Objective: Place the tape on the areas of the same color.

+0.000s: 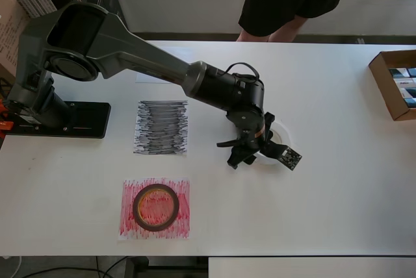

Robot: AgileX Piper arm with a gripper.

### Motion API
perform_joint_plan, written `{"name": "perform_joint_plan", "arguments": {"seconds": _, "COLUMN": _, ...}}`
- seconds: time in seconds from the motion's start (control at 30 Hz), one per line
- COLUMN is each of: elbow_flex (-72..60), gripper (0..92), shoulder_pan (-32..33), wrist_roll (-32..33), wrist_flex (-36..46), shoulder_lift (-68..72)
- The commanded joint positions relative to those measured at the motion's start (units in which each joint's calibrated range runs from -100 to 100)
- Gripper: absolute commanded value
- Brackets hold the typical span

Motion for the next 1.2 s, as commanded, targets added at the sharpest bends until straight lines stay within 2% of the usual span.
{"name": "perform_joint_plan", "arguments": {"seconds": 0.0, "elbow_flex": -0.52, "gripper": 55.8, "shoulder_pan": 0.4, "wrist_roll": 0.14, "wrist_flex": -0.09, "shoulder_lift": 1.94}}
{"name": "perform_joint_plan", "arguments": {"seconds": 0.4, "elbow_flex": -0.52, "gripper": 54.2, "shoulder_pan": 0.48, "wrist_roll": 0.14, "wrist_flex": -0.17, "shoulder_lift": 2.69}}
{"name": "perform_joint_plan", "arguments": {"seconds": 0.5, "elbow_flex": -0.52, "gripper": 39.0, "shoulder_pan": 0.48, "wrist_roll": 0.06, "wrist_flex": -0.17, "shoulder_lift": 2.79}}
{"name": "perform_joint_plan", "arguments": {"seconds": 0.63, "elbow_flex": -0.52, "gripper": 0.2, "shoulder_pan": 0.33, "wrist_roll": 0.22, "wrist_flex": -0.17, "shoulder_lift": 2.79}}
{"name": "perform_joint_plan", "arguments": {"seconds": 0.7, "elbow_flex": -0.52, "gripper": 3.1, "shoulder_pan": 0.25, "wrist_roll": 0.14, "wrist_flex": -0.17, "shoulder_lift": 2.79}}
{"name": "perform_joint_plan", "arguments": {"seconds": 0.8, "elbow_flex": -0.52, "gripper": 0.0, "shoulder_pan": 0.17, "wrist_roll": 0.14, "wrist_flex": -0.17, "shoulder_lift": 2.79}}
{"name": "perform_joint_plan", "arguments": {"seconds": 1.07, "elbow_flex": -4.15, "gripper": 0.0, "shoulder_pan": -1.57, "wrist_roll": -0.76, "wrist_flex": 0.33, "shoulder_lift": 1.29}}
{"name": "perform_joint_plan", "arguments": {"seconds": 1.17, "elbow_flex": -6.33, "gripper": 0.0, "shoulder_pan": -1.96, "wrist_roll": -4.2, "wrist_flex": 2.37, "shoulder_lift": -2.45}}
